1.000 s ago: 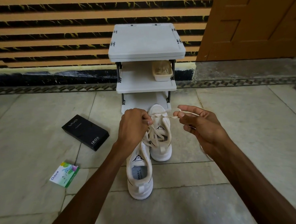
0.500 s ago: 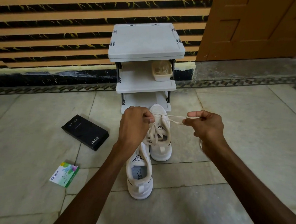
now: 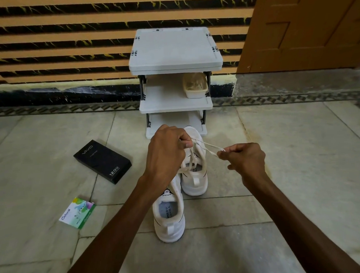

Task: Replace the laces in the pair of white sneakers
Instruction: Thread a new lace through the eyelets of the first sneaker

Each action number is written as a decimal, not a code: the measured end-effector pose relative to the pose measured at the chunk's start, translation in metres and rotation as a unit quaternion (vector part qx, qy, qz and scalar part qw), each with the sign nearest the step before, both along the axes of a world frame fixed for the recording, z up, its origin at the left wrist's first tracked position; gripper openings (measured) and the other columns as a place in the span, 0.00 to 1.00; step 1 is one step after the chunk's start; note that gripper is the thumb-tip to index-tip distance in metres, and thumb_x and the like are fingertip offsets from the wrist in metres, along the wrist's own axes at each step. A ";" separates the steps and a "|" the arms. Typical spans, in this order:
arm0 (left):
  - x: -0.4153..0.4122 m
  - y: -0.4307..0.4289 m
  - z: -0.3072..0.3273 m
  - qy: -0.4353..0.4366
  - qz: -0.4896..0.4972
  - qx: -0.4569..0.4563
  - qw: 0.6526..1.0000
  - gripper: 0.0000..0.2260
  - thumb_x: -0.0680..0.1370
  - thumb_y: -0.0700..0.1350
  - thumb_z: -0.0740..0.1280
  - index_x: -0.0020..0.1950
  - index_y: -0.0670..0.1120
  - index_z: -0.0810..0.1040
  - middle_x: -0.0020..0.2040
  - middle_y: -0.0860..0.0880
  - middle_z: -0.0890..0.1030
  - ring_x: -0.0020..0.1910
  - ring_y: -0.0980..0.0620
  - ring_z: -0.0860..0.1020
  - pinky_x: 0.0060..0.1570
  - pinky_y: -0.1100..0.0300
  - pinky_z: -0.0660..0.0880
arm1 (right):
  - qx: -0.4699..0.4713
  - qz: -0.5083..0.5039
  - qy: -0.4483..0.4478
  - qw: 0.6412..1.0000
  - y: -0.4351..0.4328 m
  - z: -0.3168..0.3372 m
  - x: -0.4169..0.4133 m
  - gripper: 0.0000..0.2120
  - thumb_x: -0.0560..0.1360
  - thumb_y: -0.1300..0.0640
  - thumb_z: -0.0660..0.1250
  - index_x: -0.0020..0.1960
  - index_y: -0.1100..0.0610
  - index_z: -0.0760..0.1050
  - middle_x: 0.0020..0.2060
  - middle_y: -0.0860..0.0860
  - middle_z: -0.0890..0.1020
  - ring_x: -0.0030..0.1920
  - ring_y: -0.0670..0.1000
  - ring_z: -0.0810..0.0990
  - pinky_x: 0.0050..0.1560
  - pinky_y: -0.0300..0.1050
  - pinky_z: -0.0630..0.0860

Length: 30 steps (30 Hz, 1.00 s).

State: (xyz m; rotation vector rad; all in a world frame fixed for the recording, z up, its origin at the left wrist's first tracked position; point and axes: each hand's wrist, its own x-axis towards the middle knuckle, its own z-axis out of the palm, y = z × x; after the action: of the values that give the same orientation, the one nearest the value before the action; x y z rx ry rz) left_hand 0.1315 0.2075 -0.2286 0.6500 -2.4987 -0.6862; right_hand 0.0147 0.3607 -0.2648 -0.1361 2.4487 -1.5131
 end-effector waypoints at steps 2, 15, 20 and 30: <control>0.001 0.000 0.001 0.000 0.002 0.005 1.000 0.13 0.70 0.32 0.70 0.37 0.50 0.82 0.34 0.59 0.79 0.41 0.63 0.71 0.39 0.74 0.66 | -0.006 0.002 -0.013 1.000 0.001 -0.001 -0.001 0.07 0.65 0.56 0.80 0.33 0.53 0.83 0.27 0.48 0.83 0.27 0.46 0.83 0.35 0.52 0.84; 0.002 -0.003 0.003 -0.030 0.019 -0.001 0.999 0.14 0.71 0.33 0.68 0.35 0.52 0.79 0.36 0.57 0.80 0.40 0.61 0.72 0.36 0.76 0.64 | -0.015 0.003 -0.050 0.999 0.001 -0.002 -0.005 0.13 0.62 0.52 0.82 0.32 0.59 0.81 0.27 0.52 0.81 0.22 0.45 0.79 0.27 0.42 0.79; 0.001 -0.010 -0.003 -0.046 0.050 0.012 0.998 0.12 0.73 0.35 0.70 0.37 0.53 0.81 0.39 0.55 0.81 0.41 0.59 0.76 0.37 0.71 0.68 | -0.055 0.055 -0.080 0.994 0.002 0.007 0.002 0.15 0.63 0.49 0.81 0.33 0.60 0.81 0.24 0.49 0.79 0.24 0.44 0.77 0.28 0.40 0.77; 0.003 -0.017 -0.014 -0.054 0.067 0.002 0.996 0.11 0.73 0.35 0.72 0.35 0.50 0.81 0.33 0.60 0.72 0.33 0.61 0.72 0.31 0.70 0.65 | -0.078 0.168 -0.098 0.978 0.003 0.026 0.006 0.18 0.70 0.43 0.74 0.28 0.53 0.78 0.24 0.47 0.76 0.26 0.43 0.74 0.32 0.38 0.77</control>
State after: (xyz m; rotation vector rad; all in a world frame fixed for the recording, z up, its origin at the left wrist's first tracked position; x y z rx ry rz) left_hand 0.1350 0.1908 -0.2426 0.8694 -2.5232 -0.6207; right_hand 0.0207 0.3642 -0.2384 -0.3889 2.0314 -1.4862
